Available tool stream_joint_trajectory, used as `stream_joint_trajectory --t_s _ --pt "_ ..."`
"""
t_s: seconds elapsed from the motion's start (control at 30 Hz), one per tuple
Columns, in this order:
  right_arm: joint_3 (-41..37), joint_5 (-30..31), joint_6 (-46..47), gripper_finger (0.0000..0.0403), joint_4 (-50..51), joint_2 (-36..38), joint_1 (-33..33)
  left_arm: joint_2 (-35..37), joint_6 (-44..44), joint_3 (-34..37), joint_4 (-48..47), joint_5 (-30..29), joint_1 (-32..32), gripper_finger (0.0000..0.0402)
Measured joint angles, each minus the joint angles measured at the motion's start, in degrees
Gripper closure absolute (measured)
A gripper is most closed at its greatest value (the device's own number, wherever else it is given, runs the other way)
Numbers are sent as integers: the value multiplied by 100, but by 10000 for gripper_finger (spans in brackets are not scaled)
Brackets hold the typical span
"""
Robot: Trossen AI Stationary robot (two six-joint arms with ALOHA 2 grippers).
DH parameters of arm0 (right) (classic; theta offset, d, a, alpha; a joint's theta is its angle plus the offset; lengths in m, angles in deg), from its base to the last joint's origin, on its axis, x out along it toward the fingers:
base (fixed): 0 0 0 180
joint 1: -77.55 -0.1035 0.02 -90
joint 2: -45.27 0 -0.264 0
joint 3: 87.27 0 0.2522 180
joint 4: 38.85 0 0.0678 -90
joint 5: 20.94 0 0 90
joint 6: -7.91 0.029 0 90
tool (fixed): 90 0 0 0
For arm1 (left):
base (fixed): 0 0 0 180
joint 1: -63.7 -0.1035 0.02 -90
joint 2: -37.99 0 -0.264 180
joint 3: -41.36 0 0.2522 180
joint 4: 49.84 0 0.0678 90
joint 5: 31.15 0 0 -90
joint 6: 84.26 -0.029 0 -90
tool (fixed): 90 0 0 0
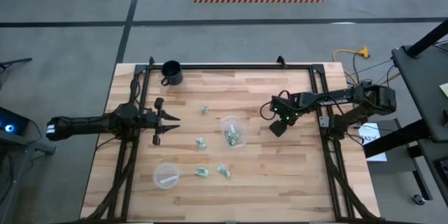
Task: Pick and place items into bin
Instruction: Put the stevia packet into the transparent bin
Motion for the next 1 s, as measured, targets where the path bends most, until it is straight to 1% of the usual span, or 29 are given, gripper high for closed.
stream_joint_trajectory --t_s 0.27,0.6,1.0 --pt "278 141 -104 200 -142 40 -7 0 0 0 -2 -1 0 308" --pt "525 237 -349 200 -41 -416 -10 5 0 0 -2 0 0 308" --pt "1111 265 -466 200 582 -85 -11 4 0 -1 -1 0 0 308"
